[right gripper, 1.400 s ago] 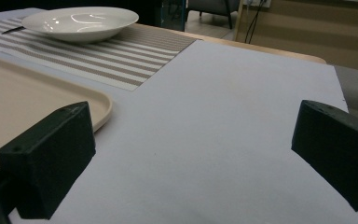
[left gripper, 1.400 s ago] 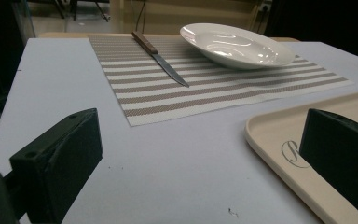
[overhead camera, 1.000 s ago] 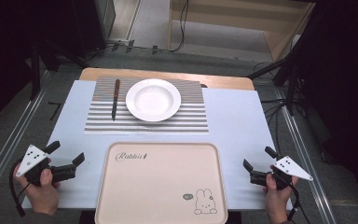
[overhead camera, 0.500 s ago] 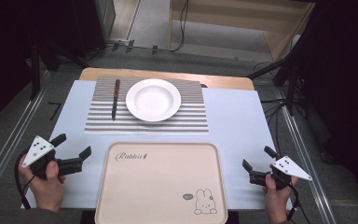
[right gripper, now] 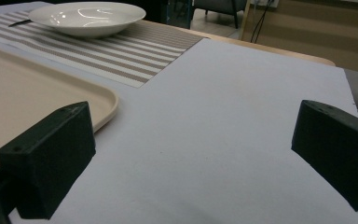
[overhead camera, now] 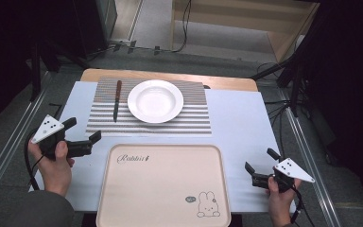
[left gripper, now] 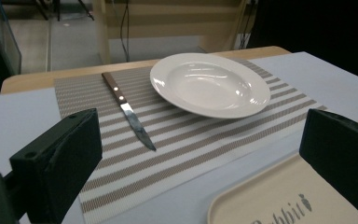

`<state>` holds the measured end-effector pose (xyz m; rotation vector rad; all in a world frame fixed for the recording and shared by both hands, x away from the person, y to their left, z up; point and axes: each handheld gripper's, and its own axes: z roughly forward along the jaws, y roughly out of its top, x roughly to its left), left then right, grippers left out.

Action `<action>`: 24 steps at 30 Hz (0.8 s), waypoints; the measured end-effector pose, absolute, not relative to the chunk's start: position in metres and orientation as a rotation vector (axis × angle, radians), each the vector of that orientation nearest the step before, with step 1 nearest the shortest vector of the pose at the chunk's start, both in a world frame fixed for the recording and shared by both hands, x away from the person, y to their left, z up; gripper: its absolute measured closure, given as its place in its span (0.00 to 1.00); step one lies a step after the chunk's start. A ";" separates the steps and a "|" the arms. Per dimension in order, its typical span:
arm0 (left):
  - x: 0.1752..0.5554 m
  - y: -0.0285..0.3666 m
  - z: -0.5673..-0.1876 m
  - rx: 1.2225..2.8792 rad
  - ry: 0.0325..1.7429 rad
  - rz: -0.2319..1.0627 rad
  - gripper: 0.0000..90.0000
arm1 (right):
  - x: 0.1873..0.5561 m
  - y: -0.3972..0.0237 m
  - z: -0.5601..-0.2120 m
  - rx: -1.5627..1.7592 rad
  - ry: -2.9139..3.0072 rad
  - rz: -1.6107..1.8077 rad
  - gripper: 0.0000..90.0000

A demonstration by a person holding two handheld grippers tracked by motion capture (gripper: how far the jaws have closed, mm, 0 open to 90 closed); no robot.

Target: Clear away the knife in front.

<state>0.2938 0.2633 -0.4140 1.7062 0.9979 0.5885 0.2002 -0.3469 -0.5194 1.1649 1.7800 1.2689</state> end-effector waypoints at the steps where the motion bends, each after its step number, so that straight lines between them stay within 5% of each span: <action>1: 0.294 0.263 -0.414 1.706 0.998 0.589 0.00 | 0.200 -0.347 -0.519 1.164 1.780 1.271 0.00; 24: 0.379 0.245 -0.394 1.781 1.065 0.551 0.00 | 0.201 -0.346 -0.519 1.158 1.790 1.256 0.00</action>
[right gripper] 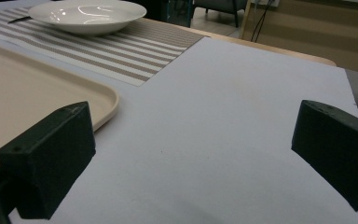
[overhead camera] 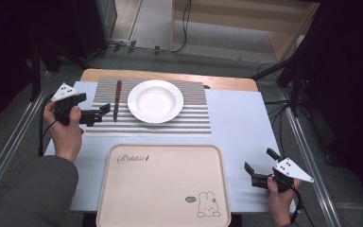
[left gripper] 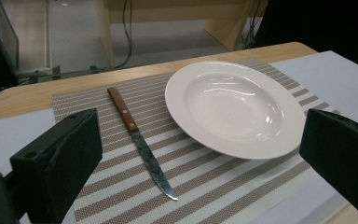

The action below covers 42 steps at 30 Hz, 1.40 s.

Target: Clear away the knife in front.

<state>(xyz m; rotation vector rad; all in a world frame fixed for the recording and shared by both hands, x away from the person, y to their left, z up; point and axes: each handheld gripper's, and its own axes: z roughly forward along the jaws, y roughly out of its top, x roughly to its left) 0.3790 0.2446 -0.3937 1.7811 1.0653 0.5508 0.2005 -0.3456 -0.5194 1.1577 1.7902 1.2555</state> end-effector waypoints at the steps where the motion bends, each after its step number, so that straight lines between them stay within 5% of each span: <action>1: 0.383 0.244 -0.393 1.785 1.072 0.553 0.00 | 0.200 -0.346 -0.519 1.159 1.789 1.256 0.00; 10: 0.425 0.239 -0.399 1.819 1.139 0.498 0.00 | 0.200 -0.346 -0.520 1.162 1.787 1.266 0.00; 26: 0.488 0.224 -0.421 1.914 1.395 0.374 0.18 | 0.202 -0.346 -0.520 1.154 1.790 1.264 0.00; 42: 0.522 0.209 -0.442 1.994 1.541 0.374 0.53 | 0.203 -0.344 -0.520 1.151 1.801 1.251 0.00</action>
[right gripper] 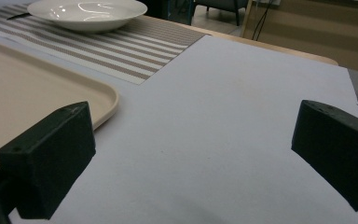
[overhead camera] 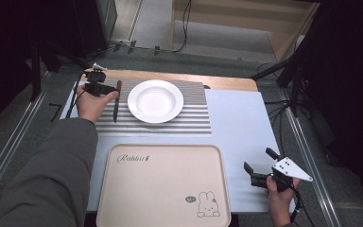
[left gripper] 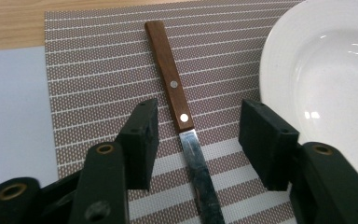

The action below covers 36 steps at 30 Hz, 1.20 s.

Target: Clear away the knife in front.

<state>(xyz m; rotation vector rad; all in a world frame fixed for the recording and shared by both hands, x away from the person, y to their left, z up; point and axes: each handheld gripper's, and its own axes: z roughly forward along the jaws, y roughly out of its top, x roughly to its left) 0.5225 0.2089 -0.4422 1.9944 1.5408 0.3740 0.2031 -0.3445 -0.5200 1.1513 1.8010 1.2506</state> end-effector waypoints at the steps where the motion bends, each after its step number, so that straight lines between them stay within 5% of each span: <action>1: 0.524 0.208 -0.443 2.004 1.542 0.378 0.54 | 0.203 -0.344 -0.520 1.152 1.802 1.249 0.00; 16: 0.540 0.204 -0.467 2.011 1.621 0.361 0.71 | 0.204 -0.343 -0.520 1.153 1.804 1.248 0.00; 30: 0.544 0.200 -0.478 1.988 1.652 0.321 0.75 | 0.204 -0.343 -0.520 1.154 1.804 1.247 0.00; 36: 0.542 0.193 -0.481 2.016 1.649 0.413 0.79 | 0.204 -0.343 -0.520 1.153 1.807 1.240 0.00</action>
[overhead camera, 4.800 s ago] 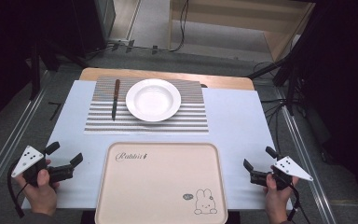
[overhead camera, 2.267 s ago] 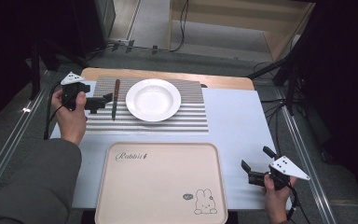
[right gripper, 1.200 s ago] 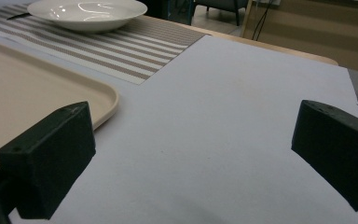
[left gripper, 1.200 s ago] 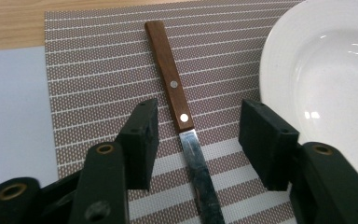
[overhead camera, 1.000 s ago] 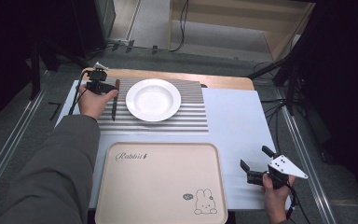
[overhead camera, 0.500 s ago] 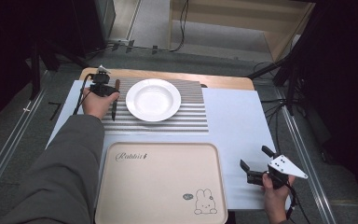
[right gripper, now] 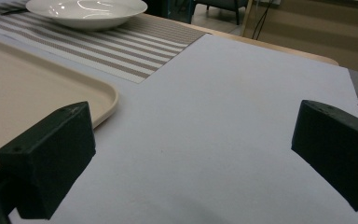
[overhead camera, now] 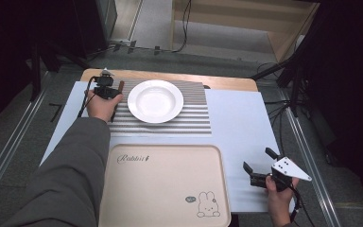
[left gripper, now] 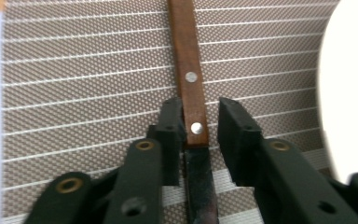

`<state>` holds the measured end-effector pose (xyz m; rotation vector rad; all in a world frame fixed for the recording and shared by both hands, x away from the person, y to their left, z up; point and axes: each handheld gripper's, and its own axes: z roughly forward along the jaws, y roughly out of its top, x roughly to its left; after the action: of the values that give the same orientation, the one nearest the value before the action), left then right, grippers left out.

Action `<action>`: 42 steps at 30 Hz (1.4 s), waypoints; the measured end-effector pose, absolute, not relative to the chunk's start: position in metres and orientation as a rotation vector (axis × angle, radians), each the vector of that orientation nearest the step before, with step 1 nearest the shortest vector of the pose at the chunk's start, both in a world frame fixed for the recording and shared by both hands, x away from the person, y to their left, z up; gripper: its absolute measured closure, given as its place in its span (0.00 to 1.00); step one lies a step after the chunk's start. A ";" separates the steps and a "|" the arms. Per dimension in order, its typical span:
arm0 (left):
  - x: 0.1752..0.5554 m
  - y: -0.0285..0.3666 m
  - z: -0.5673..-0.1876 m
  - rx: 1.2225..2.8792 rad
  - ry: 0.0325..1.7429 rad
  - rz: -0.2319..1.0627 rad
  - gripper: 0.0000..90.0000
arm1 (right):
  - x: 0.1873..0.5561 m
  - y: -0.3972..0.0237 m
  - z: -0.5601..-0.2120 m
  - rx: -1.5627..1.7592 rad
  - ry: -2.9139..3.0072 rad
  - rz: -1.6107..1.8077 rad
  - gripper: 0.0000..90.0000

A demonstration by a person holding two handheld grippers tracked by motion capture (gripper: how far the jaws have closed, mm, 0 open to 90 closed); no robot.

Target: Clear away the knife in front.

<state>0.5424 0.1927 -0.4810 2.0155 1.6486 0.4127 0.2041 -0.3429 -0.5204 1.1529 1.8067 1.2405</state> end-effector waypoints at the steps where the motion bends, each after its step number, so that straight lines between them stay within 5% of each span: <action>1: 0.542 0.192 -0.481 2.021 1.648 0.427 0.82 | 0.204 -0.343 -0.520 1.154 1.807 1.240 0.00; 42: 0.493 0.208 -0.431 2.007 1.509 0.379 0.85 | 0.205 -0.342 -0.521 1.149 1.817 1.232 0.00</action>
<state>0.4934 0.2076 -0.4311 2.0070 1.5085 0.3795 0.2046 -0.3424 -0.5207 1.1487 1.8167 1.2317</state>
